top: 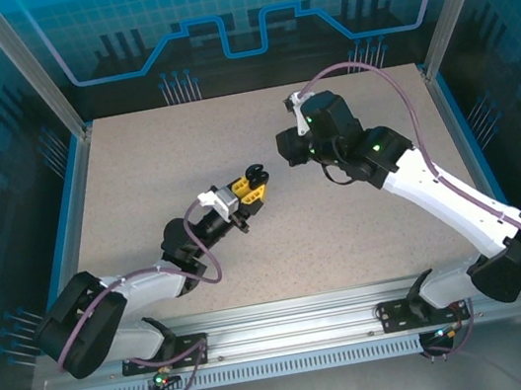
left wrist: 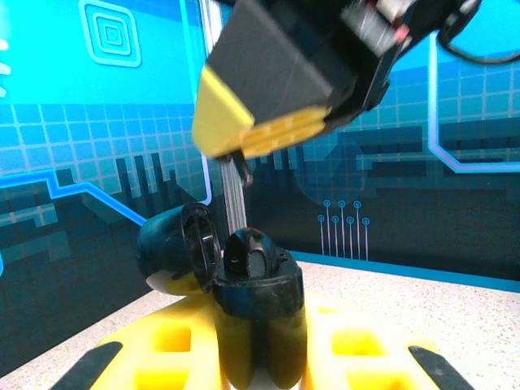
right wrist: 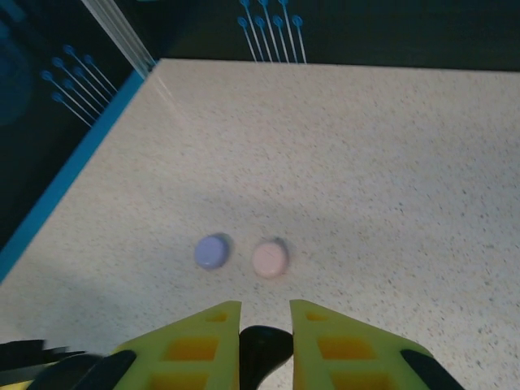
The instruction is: Insert wireless bluetooth earbuds into charging case
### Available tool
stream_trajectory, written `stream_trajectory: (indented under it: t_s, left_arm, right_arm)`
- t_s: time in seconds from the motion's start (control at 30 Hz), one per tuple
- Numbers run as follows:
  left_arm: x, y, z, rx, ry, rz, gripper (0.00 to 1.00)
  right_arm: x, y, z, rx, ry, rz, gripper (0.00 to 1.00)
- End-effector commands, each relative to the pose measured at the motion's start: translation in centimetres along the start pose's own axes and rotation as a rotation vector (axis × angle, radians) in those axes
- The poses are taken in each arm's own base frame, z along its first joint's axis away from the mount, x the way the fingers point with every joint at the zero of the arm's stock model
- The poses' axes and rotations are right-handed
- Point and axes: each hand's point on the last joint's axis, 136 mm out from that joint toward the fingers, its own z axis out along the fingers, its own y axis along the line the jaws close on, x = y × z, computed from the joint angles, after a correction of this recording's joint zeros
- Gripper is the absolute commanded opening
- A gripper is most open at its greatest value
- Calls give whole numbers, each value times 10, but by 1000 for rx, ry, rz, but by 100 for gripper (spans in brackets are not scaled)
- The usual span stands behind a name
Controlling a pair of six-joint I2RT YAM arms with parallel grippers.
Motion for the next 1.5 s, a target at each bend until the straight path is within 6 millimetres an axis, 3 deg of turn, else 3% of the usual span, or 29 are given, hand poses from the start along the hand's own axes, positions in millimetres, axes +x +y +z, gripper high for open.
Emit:
stream_trajectory:
  t_s: [0.0, 0.23, 0.53, 0.9, 1.47]
  left_arm:
    - [-12, 0, 3, -3, -50, 28, 0]
    - [-22, 4, 10, -10, -75, 9, 0]
    - [-37, 6, 19, -2, -115, -10, 0]
    - [-48, 2, 25, 20, -143, -8, 0]
    - [-54, 0, 26, 25, -156, -2, 0]
  right_arm:
    - [-11, 14, -19, -20, -46, -31, 19]
    - [-17, 42, -35, -91, -144, -69, 19]
    - [-16, 56, -46, -148, -238, -82, 20]
    - [-10, 65, -38, -163, -238, -96, 20]
    - [4, 61, -21, -132, -189, -115, 20]
